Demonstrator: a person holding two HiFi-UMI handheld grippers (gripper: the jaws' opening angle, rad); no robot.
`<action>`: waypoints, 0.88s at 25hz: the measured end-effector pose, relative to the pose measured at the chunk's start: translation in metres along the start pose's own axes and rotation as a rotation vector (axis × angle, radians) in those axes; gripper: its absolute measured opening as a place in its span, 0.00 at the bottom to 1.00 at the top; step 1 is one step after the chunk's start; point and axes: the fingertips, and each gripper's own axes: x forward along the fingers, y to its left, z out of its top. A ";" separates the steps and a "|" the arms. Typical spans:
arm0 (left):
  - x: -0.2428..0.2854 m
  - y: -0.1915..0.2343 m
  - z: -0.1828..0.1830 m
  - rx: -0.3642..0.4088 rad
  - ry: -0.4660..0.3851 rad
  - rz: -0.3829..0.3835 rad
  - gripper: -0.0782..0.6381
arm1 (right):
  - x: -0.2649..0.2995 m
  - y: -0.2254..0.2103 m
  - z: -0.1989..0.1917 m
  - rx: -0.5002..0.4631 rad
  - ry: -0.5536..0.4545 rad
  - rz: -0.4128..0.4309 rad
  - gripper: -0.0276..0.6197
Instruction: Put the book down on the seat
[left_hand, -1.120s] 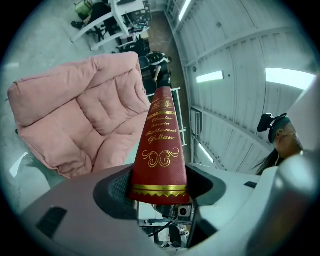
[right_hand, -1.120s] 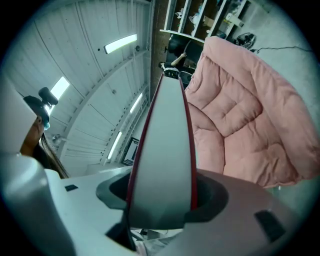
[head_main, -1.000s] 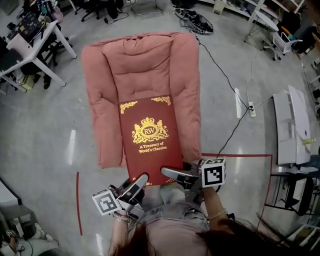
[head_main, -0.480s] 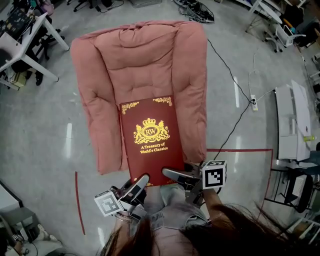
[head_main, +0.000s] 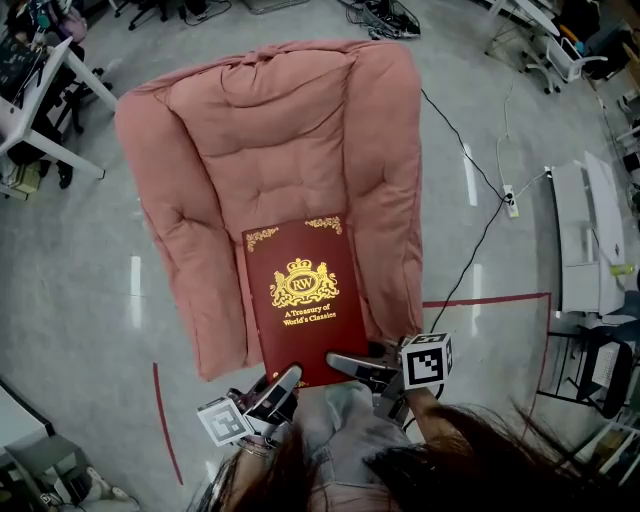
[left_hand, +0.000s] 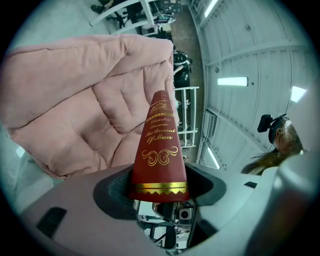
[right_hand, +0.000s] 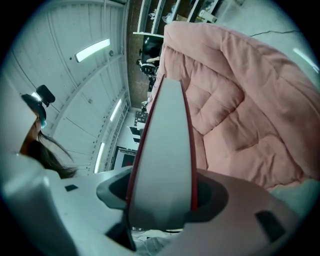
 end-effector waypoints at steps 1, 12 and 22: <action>0.002 0.004 0.001 -0.004 0.003 0.003 0.49 | 0.003 -0.005 0.001 0.004 0.001 -0.003 0.47; 0.023 0.048 0.014 -0.052 0.037 0.038 0.49 | 0.024 -0.058 0.010 0.062 0.001 -0.021 0.47; 0.040 0.092 0.025 -0.085 0.073 0.085 0.49 | 0.036 -0.095 0.022 0.089 -0.012 -0.032 0.47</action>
